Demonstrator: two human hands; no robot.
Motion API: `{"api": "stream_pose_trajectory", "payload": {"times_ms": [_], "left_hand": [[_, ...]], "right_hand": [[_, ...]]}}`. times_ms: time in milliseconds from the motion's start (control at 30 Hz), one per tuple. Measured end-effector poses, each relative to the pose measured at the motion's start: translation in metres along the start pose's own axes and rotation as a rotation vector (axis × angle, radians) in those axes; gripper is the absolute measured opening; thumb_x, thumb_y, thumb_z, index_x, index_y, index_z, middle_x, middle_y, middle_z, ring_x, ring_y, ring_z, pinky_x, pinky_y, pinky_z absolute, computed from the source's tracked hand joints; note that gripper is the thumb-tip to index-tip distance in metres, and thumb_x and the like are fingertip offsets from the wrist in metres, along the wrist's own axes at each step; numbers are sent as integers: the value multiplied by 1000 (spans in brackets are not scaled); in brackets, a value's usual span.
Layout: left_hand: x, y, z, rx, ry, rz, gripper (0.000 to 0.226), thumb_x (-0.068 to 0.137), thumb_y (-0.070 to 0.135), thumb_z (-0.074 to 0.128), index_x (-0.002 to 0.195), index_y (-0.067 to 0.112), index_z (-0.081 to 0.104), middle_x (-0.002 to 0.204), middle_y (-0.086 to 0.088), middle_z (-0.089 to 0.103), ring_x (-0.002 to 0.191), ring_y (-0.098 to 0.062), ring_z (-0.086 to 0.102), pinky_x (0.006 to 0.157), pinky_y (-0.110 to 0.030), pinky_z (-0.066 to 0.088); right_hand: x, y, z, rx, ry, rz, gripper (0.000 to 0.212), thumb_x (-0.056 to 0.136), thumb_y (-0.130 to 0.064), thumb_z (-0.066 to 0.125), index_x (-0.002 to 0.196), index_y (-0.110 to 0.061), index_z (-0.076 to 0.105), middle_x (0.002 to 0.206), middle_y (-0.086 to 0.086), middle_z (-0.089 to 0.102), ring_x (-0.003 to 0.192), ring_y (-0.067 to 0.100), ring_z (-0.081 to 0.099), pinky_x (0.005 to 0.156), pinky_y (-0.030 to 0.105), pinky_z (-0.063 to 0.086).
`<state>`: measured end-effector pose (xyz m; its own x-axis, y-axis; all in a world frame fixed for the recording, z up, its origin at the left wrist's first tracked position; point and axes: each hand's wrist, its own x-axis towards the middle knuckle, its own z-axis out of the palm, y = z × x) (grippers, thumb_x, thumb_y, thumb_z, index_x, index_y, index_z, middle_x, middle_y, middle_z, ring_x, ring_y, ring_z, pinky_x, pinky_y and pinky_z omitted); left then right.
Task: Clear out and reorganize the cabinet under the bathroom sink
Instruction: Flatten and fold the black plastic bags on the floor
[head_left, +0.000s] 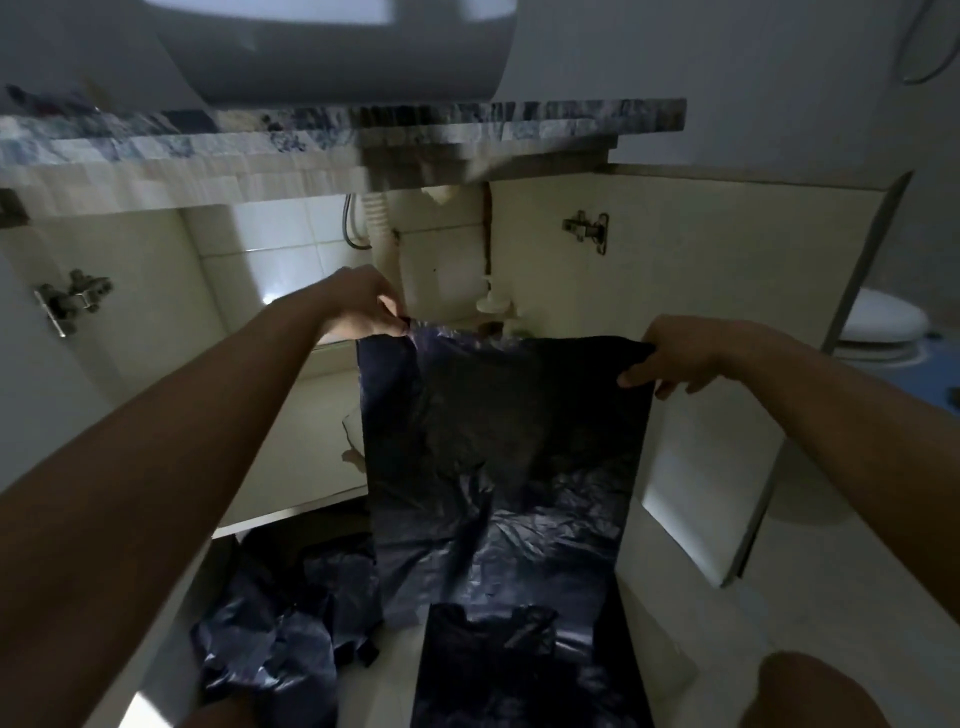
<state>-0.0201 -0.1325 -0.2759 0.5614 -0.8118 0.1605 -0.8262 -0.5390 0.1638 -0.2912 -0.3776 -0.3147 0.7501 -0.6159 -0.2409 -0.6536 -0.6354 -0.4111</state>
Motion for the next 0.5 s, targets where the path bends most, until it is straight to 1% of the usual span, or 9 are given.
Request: {"api": "stream_pose_trajectory", "payload": {"times_ms": [67,133,267,333,367,433,467,500], "left_hand": [[14,5,7,44,42,-7,19,86,32,72,101,21,74,105,-2,68,98,-20,58,82,-30,44],[26,8,16,71,85,-30,20,87,34,71,103,22,74,110,-5,68,101,-23,59,84,-32,48],[42,19,24,50,155,-57,23,87,36,70,105,21,74,111,-7,69,100,-24,62,83,-36,53],[46,25,25,2,228,-74,23,88,35,69,106,21,74,109,-6,70,96,-24,63,81,-37,54],[47,28,24,-22,280,-82,23,88,33,69,106,20,73,109,-7,70,95,-24,63,79,-36,52],[44,35,19,-59,405,-89,25,90,33,67,109,18,72,111,-9,69,97,-28,62,76,-35,48],[41,39,15,-73,472,-89,27,90,33,66,111,17,72,113,-11,68,101,-31,62,78,-35,48],[38,42,11,-84,535,-84,30,90,34,65,113,16,72,116,-12,68,104,-33,62,81,-36,49]], "right_hand": [[12,2,2,-44,171,15,42,85,-39,76,104,-2,69,86,7,66,74,19,64,66,30,52],[23,6,9,-33,306,34,40,86,-38,75,103,-3,69,84,8,63,73,21,60,65,31,51],[33,13,19,60,333,79,32,94,-30,65,99,1,66,81,9,59,69,21,56,58,26,44],[33,15,14,103,409,69,31,94,-30,64,94,0,67,84,12,63,67,21,56,55,25,43],[32,15,10,124,461,53,32,94,-32,64,95,-1,69,85,12,65,67,21,56,56,25,45],[25,15,0,169,571,3,31,94,-34,65,104,-6,73,82,7,65,67,19,58,61,28,49],[20,15,-5,182,620,-33,30,94,-34,66,110,-10,73,80,4,64,66,16,58,61,27,50],[13,14,-9,195,660,-68,30,94,-34,66,114,-13,73,78,1,62,65,14,56,59,25,47]]}}
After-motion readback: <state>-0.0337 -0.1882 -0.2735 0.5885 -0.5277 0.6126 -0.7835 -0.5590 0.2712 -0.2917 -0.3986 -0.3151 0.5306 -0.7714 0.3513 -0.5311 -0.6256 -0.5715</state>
